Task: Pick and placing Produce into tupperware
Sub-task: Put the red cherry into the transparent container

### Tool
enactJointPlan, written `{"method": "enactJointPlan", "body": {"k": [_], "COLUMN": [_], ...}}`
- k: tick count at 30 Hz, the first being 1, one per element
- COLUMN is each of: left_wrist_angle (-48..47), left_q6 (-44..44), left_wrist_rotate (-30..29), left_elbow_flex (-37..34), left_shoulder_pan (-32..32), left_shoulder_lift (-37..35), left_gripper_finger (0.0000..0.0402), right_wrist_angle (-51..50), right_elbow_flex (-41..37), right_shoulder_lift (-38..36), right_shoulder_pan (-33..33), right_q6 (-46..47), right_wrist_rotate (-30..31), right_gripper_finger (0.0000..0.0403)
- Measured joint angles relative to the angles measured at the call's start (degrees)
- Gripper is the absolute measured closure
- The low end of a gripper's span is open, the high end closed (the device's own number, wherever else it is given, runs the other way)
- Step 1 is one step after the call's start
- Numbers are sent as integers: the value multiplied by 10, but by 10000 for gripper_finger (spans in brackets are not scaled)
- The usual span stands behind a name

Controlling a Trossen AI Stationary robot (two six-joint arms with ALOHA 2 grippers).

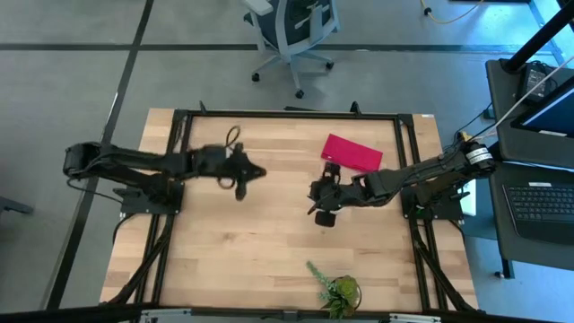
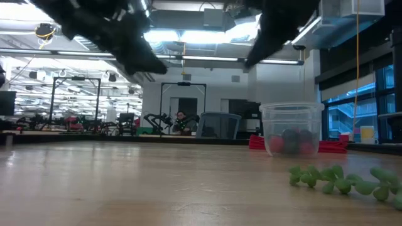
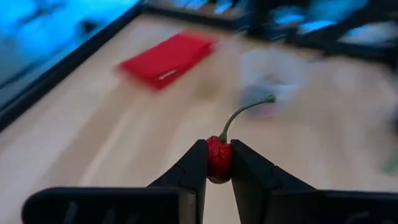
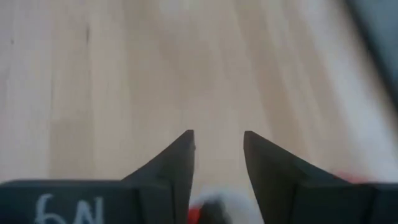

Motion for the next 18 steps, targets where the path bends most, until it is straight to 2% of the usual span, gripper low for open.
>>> {"method": "enactJointPlan", "body": {"k": [3,8,14,18], "left_wrist_angle": [152,349,390,398], "left_q6": [0,-14,-17,-17], "left_wrist_rotate": [2,-24,-27,-28], "left_elbow_flex": [-69,-148,-154,-154], "left_shoulder_pan": [-53,-111,-139,-148], "left_shoulder_lift": [-2,6,7,15], "left_gripper_finger": [345,345,345,343], "right_wrist_angle": [114,384,694,767], "right_elbow_flex": [-29,-115,-201,-197], "right_shoulder_lift": [0,2,29,70], "right_shoulder_pan": [9,16,4,-14], "right_q6": [-107,-199,-241,-267], "right_wrist_rotate": [35,17,12,-34], "right_gripper_finger": [262,262,262,262]}}
